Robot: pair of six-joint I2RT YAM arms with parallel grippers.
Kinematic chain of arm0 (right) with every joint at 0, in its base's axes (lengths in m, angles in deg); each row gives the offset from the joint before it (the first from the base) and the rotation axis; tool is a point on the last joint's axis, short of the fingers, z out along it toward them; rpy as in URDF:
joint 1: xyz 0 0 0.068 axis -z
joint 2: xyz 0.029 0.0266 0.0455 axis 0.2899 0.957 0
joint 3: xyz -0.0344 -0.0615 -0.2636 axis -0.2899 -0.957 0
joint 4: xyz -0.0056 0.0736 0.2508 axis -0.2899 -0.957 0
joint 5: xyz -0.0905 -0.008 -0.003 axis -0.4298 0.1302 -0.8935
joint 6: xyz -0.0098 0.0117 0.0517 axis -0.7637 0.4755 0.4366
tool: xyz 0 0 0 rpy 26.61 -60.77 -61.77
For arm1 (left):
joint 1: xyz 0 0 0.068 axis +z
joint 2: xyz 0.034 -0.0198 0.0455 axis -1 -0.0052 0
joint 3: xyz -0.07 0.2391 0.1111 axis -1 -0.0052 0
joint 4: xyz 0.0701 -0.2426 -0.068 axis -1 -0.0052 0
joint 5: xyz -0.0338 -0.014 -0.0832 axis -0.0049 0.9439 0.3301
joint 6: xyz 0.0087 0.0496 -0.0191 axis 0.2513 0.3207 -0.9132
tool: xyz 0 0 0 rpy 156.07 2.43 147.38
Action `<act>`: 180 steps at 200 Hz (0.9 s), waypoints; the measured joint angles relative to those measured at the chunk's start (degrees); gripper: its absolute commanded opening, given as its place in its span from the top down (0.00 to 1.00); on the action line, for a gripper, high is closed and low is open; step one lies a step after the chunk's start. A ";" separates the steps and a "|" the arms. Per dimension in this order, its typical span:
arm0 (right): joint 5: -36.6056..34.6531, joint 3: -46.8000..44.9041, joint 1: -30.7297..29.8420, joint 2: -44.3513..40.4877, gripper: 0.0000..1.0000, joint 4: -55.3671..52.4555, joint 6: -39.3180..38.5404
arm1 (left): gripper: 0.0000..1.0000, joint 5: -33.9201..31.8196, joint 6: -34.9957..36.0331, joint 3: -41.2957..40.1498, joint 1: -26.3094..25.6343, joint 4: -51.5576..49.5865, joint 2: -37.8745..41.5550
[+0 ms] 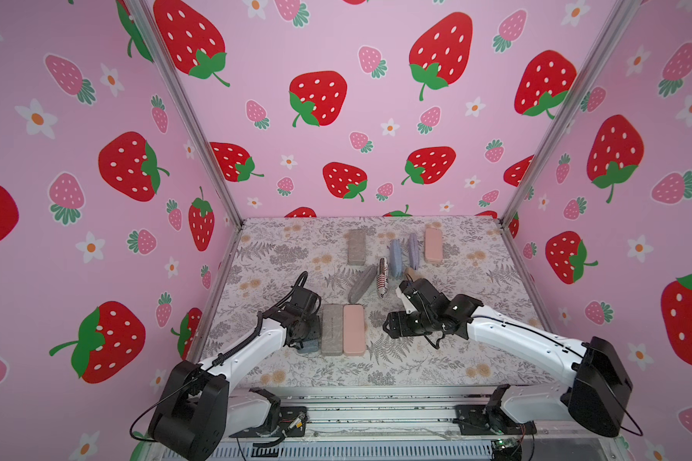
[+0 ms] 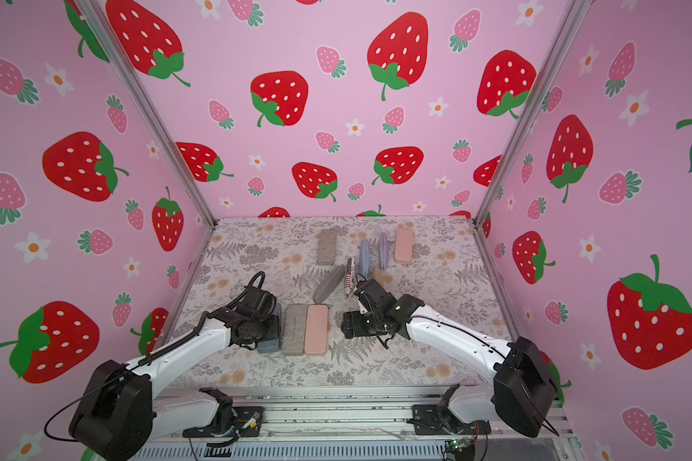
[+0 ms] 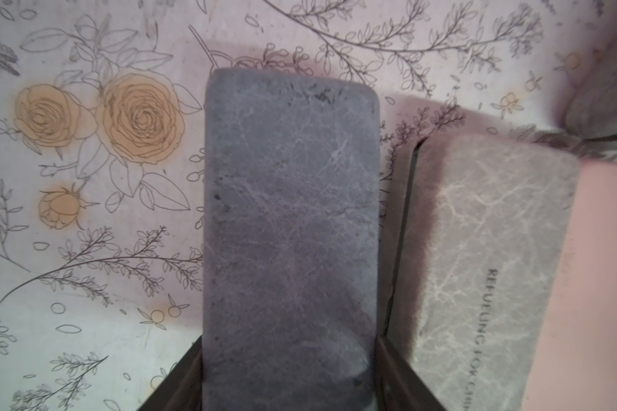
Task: Close the glasses case
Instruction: Place the glasses case at the center of the board.
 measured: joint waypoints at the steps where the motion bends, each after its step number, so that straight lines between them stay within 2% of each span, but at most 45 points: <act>1: 0.00 0.00 0.00 0.00 0.20 0.00 0.00 | 0.45 0.00 -0.02 0.00 -0.02 0.00 0.00; 110: 0.42 0.00 -1.18 0.22 0.20 0.46 0.72 | 0.43 -0.07 -1.01 -1.86 -1.07 1.38 1.40; 153: 0.74 0.00 -1.36 1.03 0.20 1.14 0.74 | 0.42 -0.09 -1.38 -2.84 -1.36 -0.50 4.57; 180: 0.98 0.00 -1.40 1.79 0.20 1.51 0.74 | 0.34 -0.11 -1.66 -4.13 -1.38 -0.90 5.68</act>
